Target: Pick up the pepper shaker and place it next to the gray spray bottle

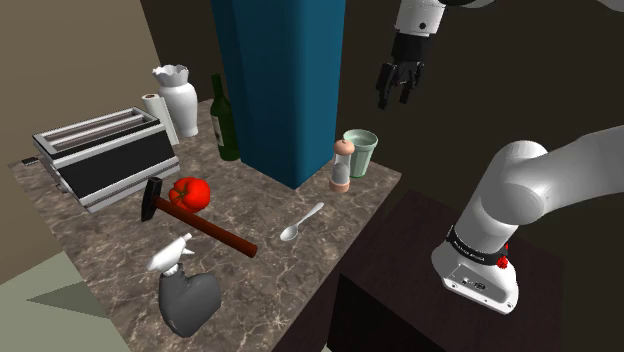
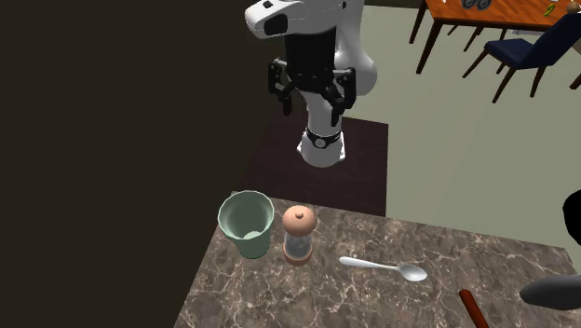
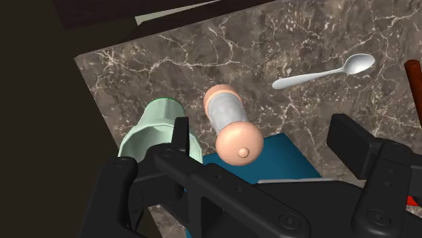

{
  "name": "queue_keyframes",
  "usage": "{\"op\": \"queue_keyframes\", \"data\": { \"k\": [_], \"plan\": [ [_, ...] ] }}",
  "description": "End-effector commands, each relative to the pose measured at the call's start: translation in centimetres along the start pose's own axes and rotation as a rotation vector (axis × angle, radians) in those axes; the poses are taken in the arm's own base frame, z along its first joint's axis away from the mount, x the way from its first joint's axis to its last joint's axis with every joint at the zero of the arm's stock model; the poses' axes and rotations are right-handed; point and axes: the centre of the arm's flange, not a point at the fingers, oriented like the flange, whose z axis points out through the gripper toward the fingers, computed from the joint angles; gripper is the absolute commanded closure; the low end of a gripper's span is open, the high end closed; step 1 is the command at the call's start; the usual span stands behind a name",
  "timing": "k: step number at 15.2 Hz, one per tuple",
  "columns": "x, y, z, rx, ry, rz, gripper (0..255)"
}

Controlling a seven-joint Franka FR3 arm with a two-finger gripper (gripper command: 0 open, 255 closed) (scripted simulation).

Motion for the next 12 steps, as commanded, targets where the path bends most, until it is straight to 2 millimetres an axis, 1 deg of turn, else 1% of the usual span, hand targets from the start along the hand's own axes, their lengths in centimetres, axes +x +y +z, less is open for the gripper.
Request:
{"op": "queue_keyframes", "data": {
  "k": [1, 12],
  "plan": [
    [0.0, 0.0, 0.0, 0.0, 0.0, 0.0, 0],
    [11.3, -2.7, 10.3, -0.055, -0.074, 0.048, 0]
  ]
}}
